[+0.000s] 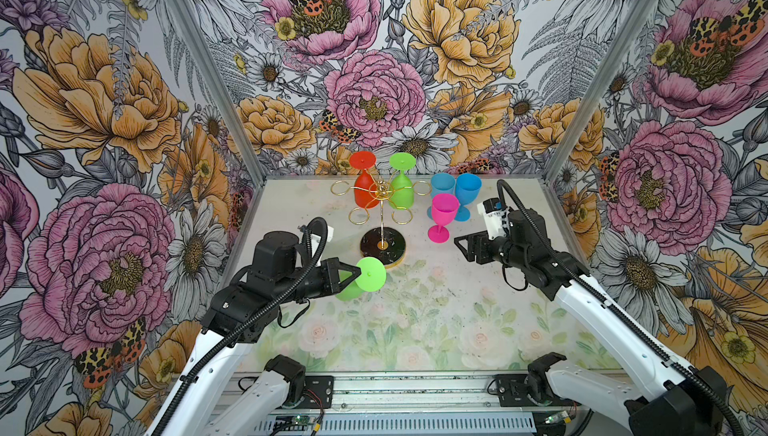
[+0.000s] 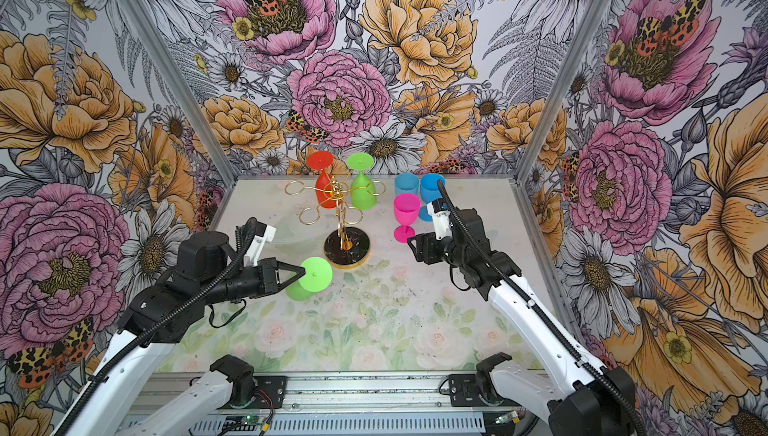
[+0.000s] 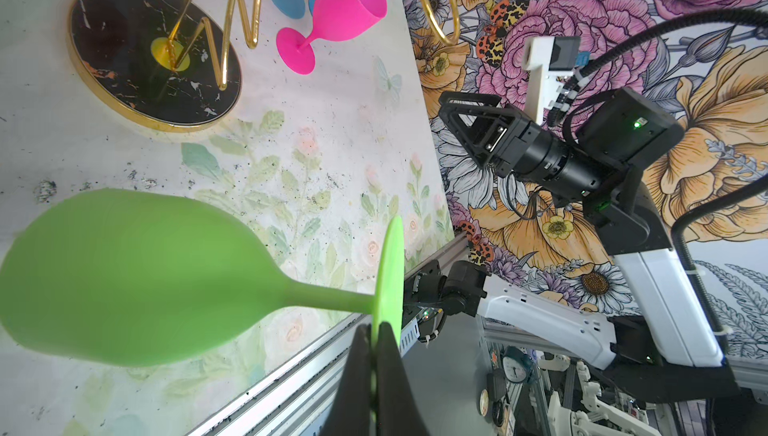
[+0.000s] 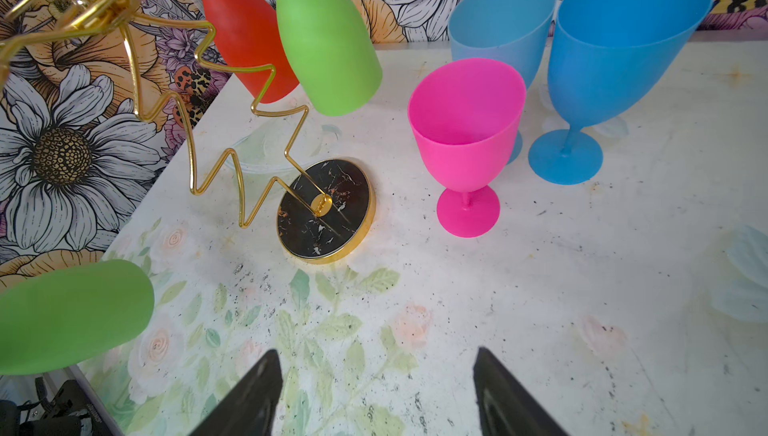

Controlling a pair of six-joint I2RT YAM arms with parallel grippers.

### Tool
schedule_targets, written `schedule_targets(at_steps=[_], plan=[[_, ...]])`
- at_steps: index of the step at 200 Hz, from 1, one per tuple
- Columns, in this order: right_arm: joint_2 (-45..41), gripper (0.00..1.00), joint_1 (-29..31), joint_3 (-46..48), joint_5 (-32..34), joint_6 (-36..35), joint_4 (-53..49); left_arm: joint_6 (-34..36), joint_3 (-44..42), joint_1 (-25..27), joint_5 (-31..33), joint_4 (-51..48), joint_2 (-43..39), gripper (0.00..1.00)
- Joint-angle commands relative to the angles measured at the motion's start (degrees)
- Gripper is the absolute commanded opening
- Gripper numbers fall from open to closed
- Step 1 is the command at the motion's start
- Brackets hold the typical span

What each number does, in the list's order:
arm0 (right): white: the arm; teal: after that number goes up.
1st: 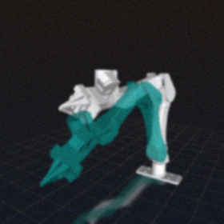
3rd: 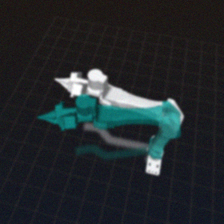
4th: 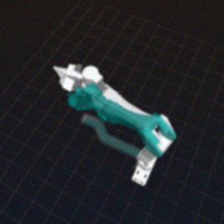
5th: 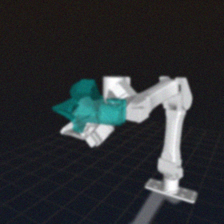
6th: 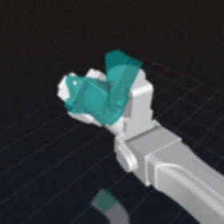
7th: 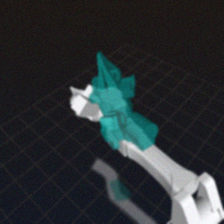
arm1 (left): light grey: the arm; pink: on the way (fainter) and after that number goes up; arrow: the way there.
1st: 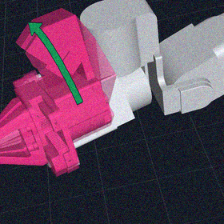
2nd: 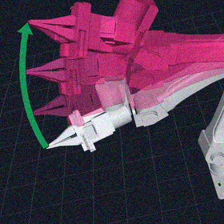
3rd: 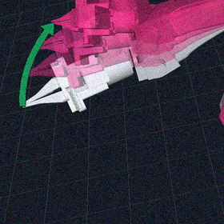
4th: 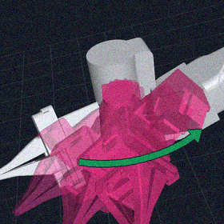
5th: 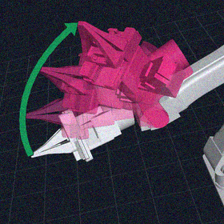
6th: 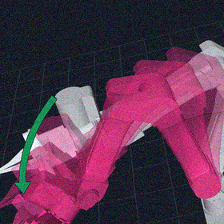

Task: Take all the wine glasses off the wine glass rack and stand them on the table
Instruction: 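Pull the green glass off the rack toward the robot with the left gripper, then turn the green glass upright with the left gripper while the right reaches toward it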

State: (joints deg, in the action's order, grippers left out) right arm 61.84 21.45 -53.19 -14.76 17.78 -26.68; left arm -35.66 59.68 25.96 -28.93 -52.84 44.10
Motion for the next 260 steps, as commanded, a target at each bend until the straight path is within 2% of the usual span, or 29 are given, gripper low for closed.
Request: schedule_targets(at_steps=[1, 18, 64, 132, 188, 211, 260], plan=[[0.96, 0.73, 0.44, -1.61, 0.6, 1.53, 0.54, 0.05, -0.88, 4.67, 6.4, 6.04, 1.31, 0.0], [1.65, 0.73, 0.42, -2.25, 1.2, 1.73, -0.61, 0.83, -1.09, 9.56, 11.81, 8.54, 2.11, 0.0], [3.84, 0.73, 0.37, -4.18, 1.71, 2.07, -4.53, 6.22, -3.21, 20.66, 18.33, 17.13, 6.17, 0.0], [5.77, 0.73, 0.37, -6.95, 0.34, 1.47, -9.15, 20.84, 1.21, 35.68, 30.17, 17.46, 16.4, 0.0], [6.83, 0.73, 0.51, -8.92, -4.45, 1.02, -10.15, 34.39, 0.38, 42.78, 38.5, 20.24, 20.05, 0.0], [7.11, 0.73, 0.59, -9.52, -5.23, 0.52, -10.67, 40.75, -1.92, 44.13, 40.53, 22.35, 19.22, 0.0], [7.34, 0.73, 0.52, -12.67, -7.32, 0.15, -13.53, 53.95, -6.03, 49.59, 49.65, 24.29, 17.62, 0.0]])
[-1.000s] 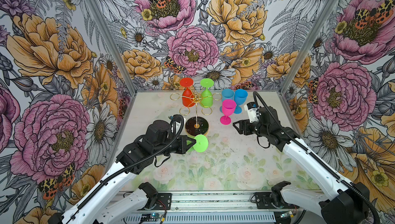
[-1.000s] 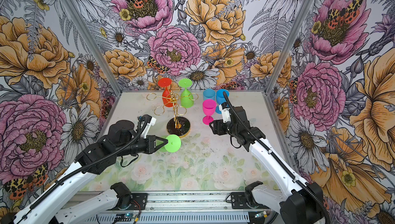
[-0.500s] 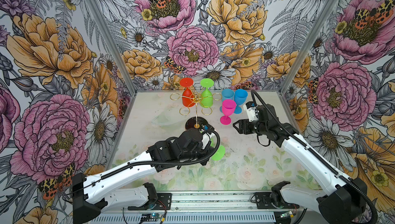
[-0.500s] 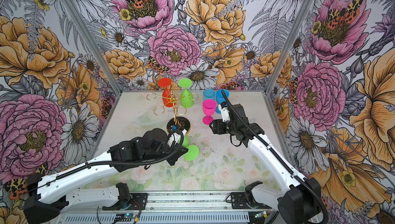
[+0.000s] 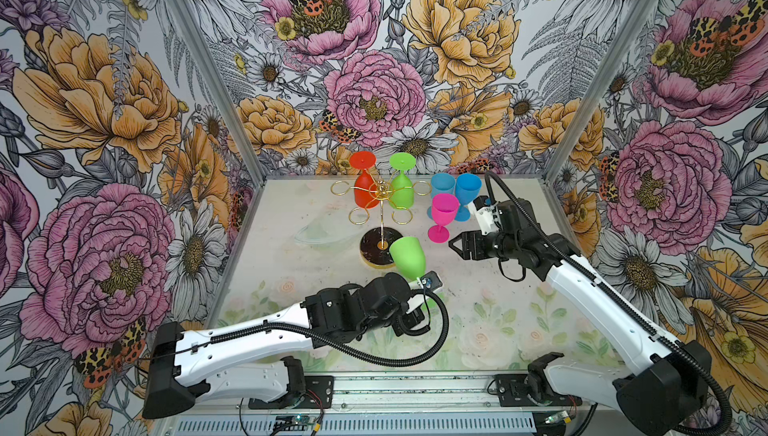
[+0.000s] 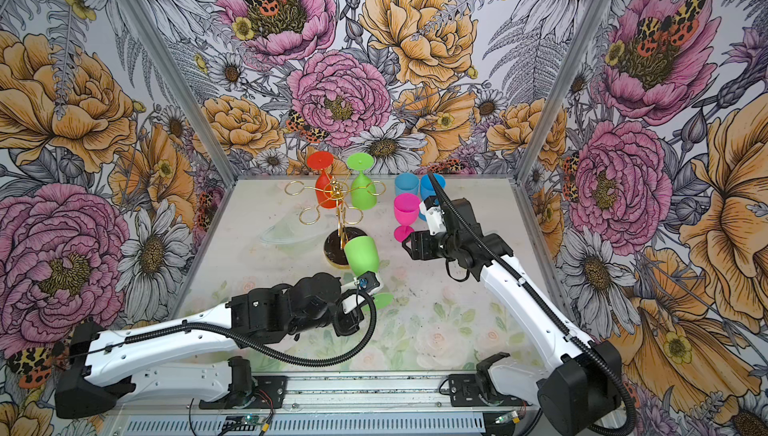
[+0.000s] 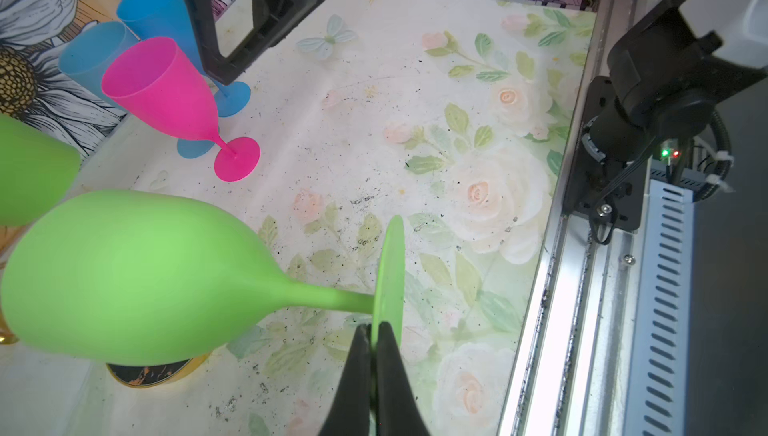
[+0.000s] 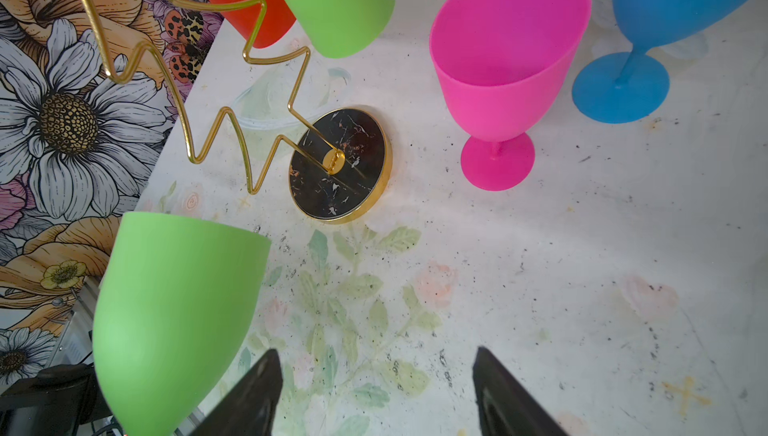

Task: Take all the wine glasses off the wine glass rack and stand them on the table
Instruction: 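Turn the green glass upright with the left gripper while the right reaches toward it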

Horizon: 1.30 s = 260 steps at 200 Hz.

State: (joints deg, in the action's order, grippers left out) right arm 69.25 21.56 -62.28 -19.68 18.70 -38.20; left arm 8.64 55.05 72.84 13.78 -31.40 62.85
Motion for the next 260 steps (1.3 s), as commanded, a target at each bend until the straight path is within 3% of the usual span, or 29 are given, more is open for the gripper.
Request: schedule_targets(at_steps=[1, 92, 149, 224, 260], plan=[[-0.12, 0.73, 0.41, -3.74, -2.43, -0.68, -2.12, 9.91, -1.46, 2.77, 7.17, 2.88, -1.1, 0.0], [2.63, 0.73, 0.5, -15.11, -6.61, -0.08, -9.27, 31.3, -8.51, 9.32, 22.89, 5.06, -0.58, 0.0], [8.01, 0.7, 1.47, -20.5, -15.42, -2.69, -13.07, 42.93, -14.3, 11.98, 29.66, 12.1, -4.32, 0.0], [9.23, 0.67, 4.97, -22.18, -15.92, -3.93, -14.63, 53.38, -19.48, 12.94, 34.68, 18.46, -5.35, 0.0], [9.54, 0.65, 5.16, -22.77, -14.03, -3.61, -14.63, 55.2, -20.33, 13.3, 35.96, 19.53, -5.02, 0.0]])
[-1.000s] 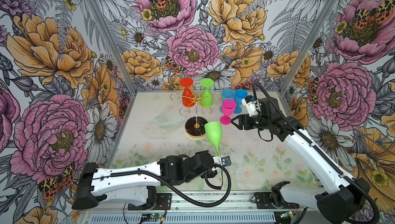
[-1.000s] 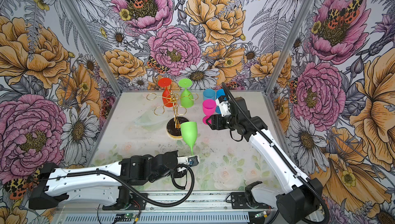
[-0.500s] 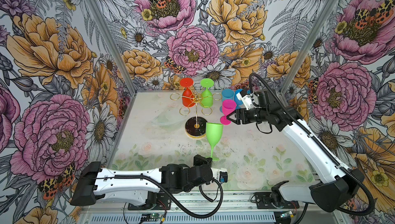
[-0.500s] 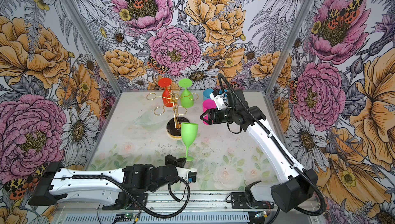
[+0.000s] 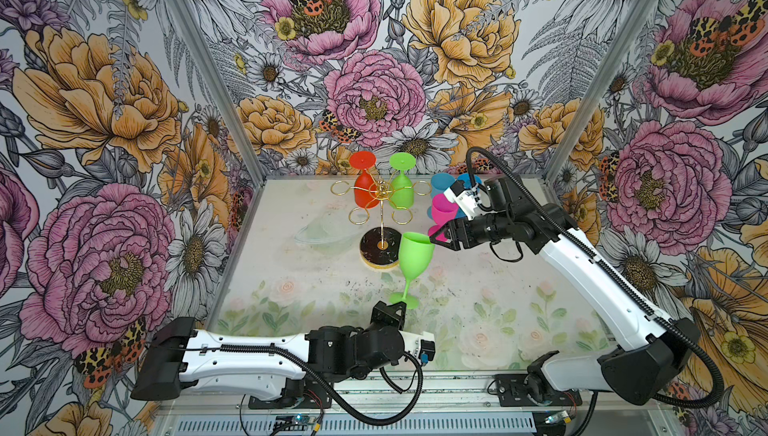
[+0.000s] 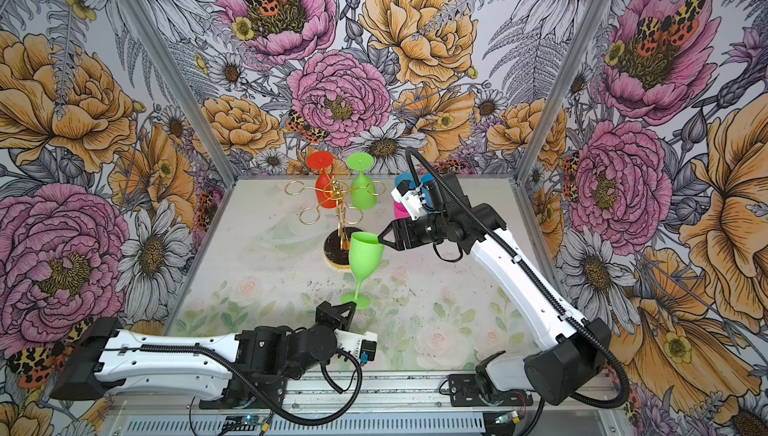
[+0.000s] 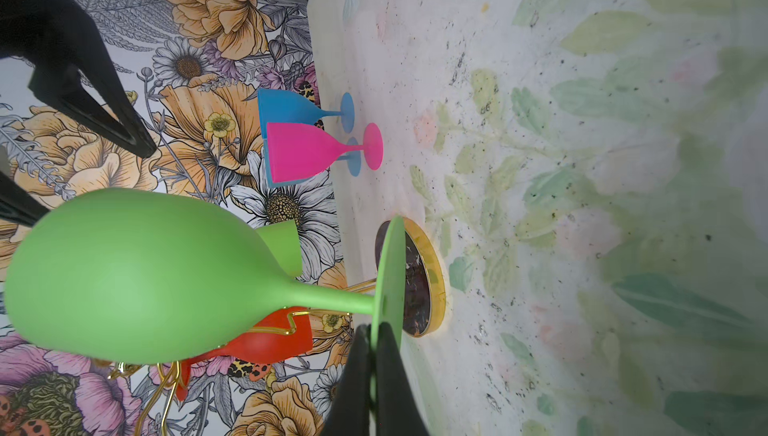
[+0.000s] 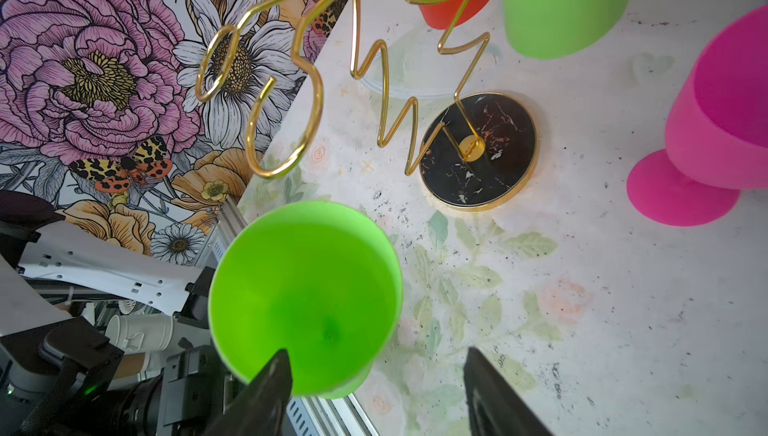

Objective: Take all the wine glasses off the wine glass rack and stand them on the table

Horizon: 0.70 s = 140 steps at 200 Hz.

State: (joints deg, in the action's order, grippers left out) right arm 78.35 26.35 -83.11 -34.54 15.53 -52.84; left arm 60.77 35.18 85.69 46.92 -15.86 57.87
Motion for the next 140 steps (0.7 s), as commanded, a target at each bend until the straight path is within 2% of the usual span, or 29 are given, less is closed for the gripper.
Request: schedule_targets(at_steps=[1, 40, 71, 140], plan=[[0.42, 0.65, 0.37, -1.96, 0.86, -0.47, 0.02, 3.01, -0.46, 0.44, 2.87, 3.95, -0.03, 0.0], [0.14, 0.65, 0.37, -2.69, 0.71, -0.14, -0.07, 3.28, -0.73, 0.72, 3.22, 4.12, -0.17, 0.0], [1.18, 0.64, 0.4, -2.28, -0.8, -0.49, -0.27, 6.67, -1.58, 0.71, 4.62, 6.75, 0.12, 0.0], [2.89, 0.53, 0.6, -1.53, -4.11, -0.59, -0.16, 11.68, -3.03, 0.76, 7.27, 10.24, 0.79, 0.0]])
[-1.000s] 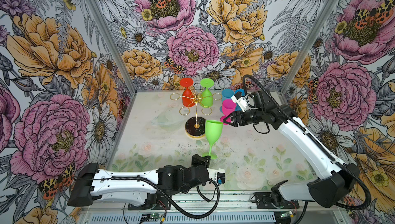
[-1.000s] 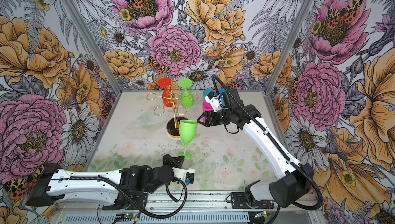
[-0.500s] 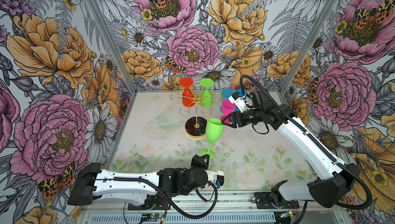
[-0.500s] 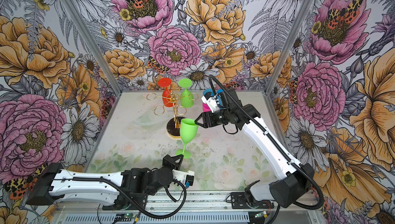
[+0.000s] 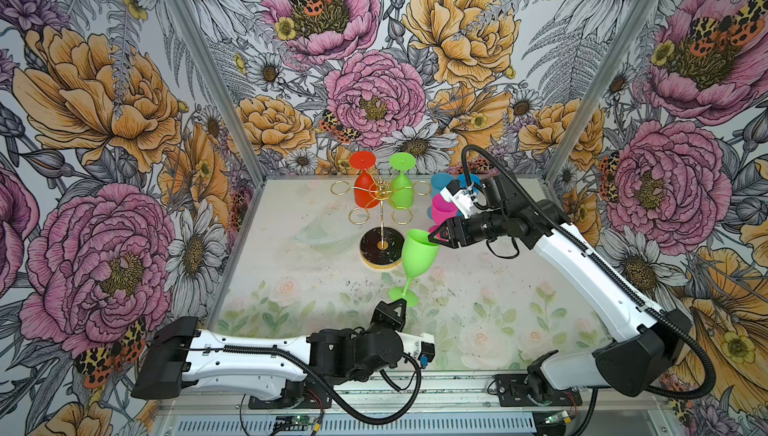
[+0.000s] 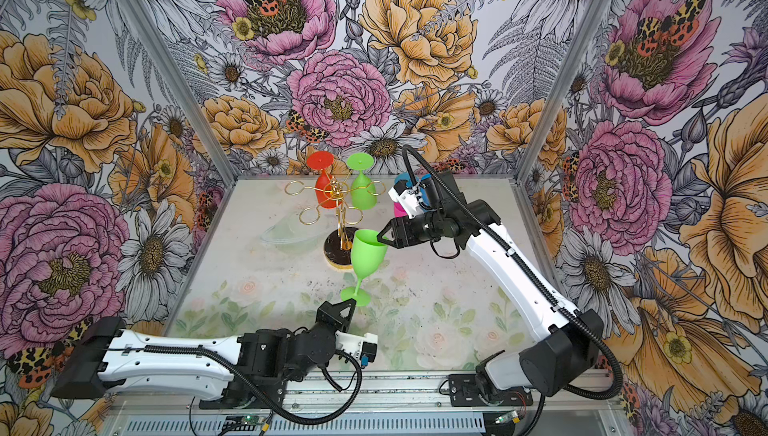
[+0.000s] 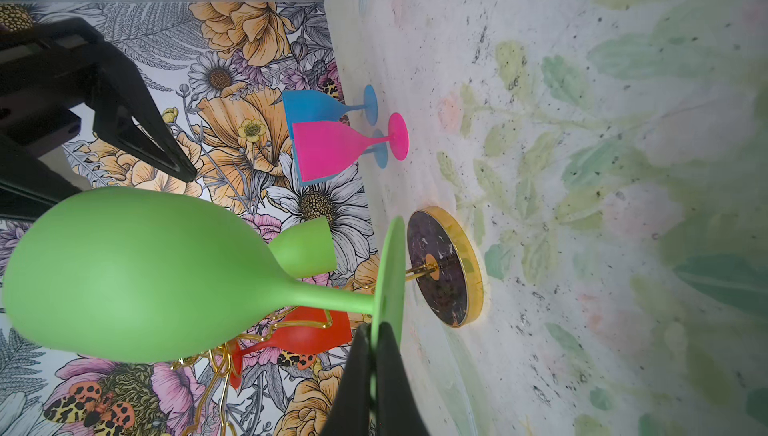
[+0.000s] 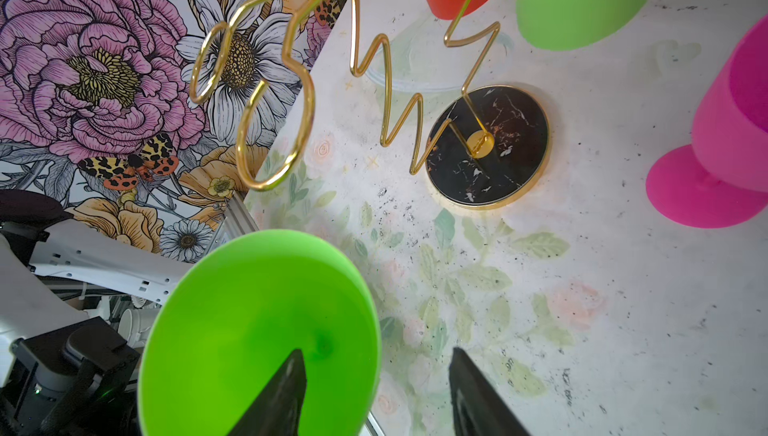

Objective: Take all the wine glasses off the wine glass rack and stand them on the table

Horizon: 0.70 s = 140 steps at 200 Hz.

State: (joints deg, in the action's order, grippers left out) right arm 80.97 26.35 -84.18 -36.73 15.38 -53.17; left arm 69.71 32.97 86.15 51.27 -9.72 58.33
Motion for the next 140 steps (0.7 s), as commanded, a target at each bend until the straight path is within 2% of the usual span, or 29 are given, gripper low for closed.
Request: schedule_targets(at_steps=[1, 64, 112, 140], plan=[[0.26, 0.53, 0.6, -0.46, -1.92, -0.43, 0.17, 2.72, -0.86, 0.32, 2.94, 4.14, 0.36, 0.0], [0.64, 0.31, 0.56, 0.24, -2.97, -0.35, 0.18, 4.33, -1.84, 0.31, 4.32, 7.16, 1.09, 0.0], [0.51, 0.21, 0.57, 0.07, -2.67, -0.4, 0.24, 4.64, -2.29, 0.33, 5.07, 7.76, 0.98, 0.0], [0.25, 0.08, 0.56, 0.16, -2.35, -0.45, 0.21, 4.32, -2.87, 0.31, 5.01, 8.25, 1.33, 0.0]])
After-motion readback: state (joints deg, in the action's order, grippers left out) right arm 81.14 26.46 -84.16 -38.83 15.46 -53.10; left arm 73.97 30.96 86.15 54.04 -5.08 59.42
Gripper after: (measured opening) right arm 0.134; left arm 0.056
